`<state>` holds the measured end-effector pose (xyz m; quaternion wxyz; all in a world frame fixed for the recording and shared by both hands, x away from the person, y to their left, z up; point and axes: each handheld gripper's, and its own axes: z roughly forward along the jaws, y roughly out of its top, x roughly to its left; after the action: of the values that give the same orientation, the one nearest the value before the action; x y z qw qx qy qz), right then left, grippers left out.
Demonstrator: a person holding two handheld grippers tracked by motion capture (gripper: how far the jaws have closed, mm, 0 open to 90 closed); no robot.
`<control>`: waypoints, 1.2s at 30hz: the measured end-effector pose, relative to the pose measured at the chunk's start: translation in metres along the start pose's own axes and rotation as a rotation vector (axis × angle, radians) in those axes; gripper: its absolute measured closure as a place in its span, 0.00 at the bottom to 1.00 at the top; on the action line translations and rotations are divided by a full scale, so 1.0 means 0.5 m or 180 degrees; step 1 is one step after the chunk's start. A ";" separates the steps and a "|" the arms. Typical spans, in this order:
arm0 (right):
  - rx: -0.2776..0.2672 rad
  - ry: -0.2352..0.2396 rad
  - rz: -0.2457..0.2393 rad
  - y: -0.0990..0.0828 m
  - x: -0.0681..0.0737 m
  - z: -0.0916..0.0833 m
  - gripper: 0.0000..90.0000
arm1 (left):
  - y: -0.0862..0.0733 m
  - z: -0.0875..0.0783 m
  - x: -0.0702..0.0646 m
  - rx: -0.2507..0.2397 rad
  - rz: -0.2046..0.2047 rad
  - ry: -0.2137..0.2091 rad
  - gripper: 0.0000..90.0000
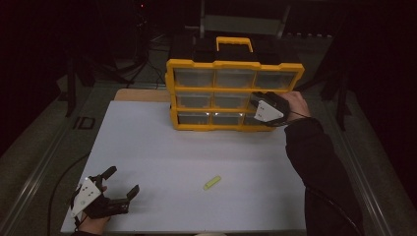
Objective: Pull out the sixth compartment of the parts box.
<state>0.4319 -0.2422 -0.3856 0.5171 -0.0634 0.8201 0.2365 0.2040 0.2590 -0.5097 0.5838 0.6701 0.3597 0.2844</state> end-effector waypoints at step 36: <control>0.0153 0.0543 -0.0111 0.015 -0.033 -0.013 0.84 | 0.000 0.003 -0.005 0.0031 0.0052 -0.0063 0.01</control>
<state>0.4316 -0.2410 -0.3663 0.4508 -0.0850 0.8654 0.2015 0.2039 0.2562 -0.5097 0.5817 0.6786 0.3498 0.2807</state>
